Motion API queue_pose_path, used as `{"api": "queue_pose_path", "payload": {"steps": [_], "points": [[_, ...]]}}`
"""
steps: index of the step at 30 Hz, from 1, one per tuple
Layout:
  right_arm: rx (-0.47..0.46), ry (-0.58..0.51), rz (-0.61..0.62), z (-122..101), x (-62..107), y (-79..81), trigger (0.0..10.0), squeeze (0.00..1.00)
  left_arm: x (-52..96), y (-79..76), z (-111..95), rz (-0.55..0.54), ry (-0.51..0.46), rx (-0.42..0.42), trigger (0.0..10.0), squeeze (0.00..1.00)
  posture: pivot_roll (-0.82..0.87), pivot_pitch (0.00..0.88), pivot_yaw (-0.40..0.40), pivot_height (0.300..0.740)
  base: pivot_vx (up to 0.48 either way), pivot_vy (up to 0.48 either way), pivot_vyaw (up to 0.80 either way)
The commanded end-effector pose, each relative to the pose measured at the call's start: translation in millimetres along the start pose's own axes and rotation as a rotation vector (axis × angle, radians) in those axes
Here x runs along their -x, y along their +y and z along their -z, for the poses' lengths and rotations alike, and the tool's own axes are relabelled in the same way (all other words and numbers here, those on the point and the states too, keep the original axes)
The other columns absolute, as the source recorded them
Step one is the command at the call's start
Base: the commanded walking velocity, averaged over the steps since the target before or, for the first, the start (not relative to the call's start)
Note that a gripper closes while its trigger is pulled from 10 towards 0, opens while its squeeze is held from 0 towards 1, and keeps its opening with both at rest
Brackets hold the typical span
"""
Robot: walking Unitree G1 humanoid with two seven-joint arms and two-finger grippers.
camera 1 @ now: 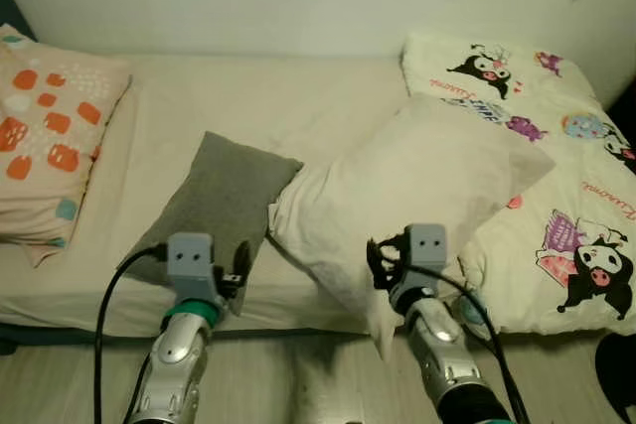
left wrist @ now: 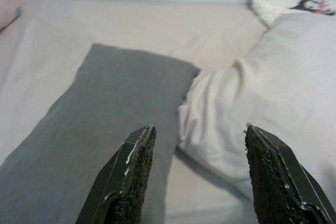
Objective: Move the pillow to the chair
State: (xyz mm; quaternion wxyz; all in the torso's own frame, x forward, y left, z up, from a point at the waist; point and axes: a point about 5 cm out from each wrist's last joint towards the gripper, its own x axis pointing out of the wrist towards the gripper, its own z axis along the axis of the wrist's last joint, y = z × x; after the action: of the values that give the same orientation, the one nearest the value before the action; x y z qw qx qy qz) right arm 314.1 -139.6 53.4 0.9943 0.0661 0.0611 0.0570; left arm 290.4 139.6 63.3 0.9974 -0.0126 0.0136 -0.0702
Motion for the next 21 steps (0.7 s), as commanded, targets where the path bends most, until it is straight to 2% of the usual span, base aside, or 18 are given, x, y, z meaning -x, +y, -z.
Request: {"api": "queue_pose_path", "payload": {"steps": [1, 4, 7, 9, 11, 13, 18, 19, 21], "points": [[-0.003, 0.003, 0.018, 0.9, 0.9, -2.4, 10.0, 0.00, -1.6, -0.4, 2.0, 0.007, 0.006, -0.016, 10.0, 0.00, 0.03, 0.045, -0.034, 0.740, 0.000, 0.000, 0.00], [0.009, -0.018, 0.086, -1.4, -0.7, -5.3, 10.0, 0.00, -6.2, 3.7, 4.2, -0.002, 0.044, -0.027, 10.0, 0.00, 0.03, 0.024, -0.021, 0.740, 0.000, 0.000, 0.00], [-0.042, -0.002, 0.158, 2.3, 1.8, -12.8, 10.0, 0.00, -6.1, 3.8, -0.3, -0.003, 0.047, -0.007, 10.0, 0.00, 0.05, 0.000, -0.026, 0.740, 0.000, 0.000, 0.00], [-0.042, -0.002, 0.158, 2.3, 1.8, -12.8, 10.0, 0.00, -6.1, 3.8, -0.3, -0.003, 0.047, -0.007, 10.0, 0.00, 0.05, 0.000, -0.026, 0.740, 0.000, 0.000, 0.00], [-0.093, 0.028, 0.205, 6.8, 3.8, -20.1, 10.0, 0.00, -1.9, 17.8, -2.3, -0.069, 0.062, -0.007, 10.0, 0.00, 0.05, 0.000, -0.007, 0.740, 0.000, 0.000, 0.00], [-0.125, 0.006, 0.169, 4.2, 4.2, -20.0, 10.0, 0.00, 5.3, 32.4, -1.2, -0.141, 0.077, 0.036, 10.0, 0.00, 0.05, 0.000, -0.007, 0.740, 0.000, 0.000, 0.00], [-0.142, 0.004, 0.144, 4.0, 6.3, -18.3, 10.0, 0.00, 12.7, 47.1, -1.7, -0.181, 0.073, 0.024, 10.0, 0.00, 0.05, 0.001, -0.001, 0.740, 0.000, 0.000, 0.00], [-0.097, 0.009, 0.151, 4.9, 7.8, -17.5, 10.0, 0.00, 13.4, 50.2, -7.3, -0.193, 0.028, 0.038, 10.0, 0.00, 0.04, 0.034, 0.007, 0.740, 0.000, 0.000, 0.00], [-0.081, 0.008, 0.157, 5.1, 8.5, -17.7, 10.0, 0.00, 13.3, 50.8, -9.1, -0.199, 0.015, 0.042, 10.0, 0.00, 0.04, 0.034, 0.007, 0.740, 0.000, 0.000, 0.00]]}}
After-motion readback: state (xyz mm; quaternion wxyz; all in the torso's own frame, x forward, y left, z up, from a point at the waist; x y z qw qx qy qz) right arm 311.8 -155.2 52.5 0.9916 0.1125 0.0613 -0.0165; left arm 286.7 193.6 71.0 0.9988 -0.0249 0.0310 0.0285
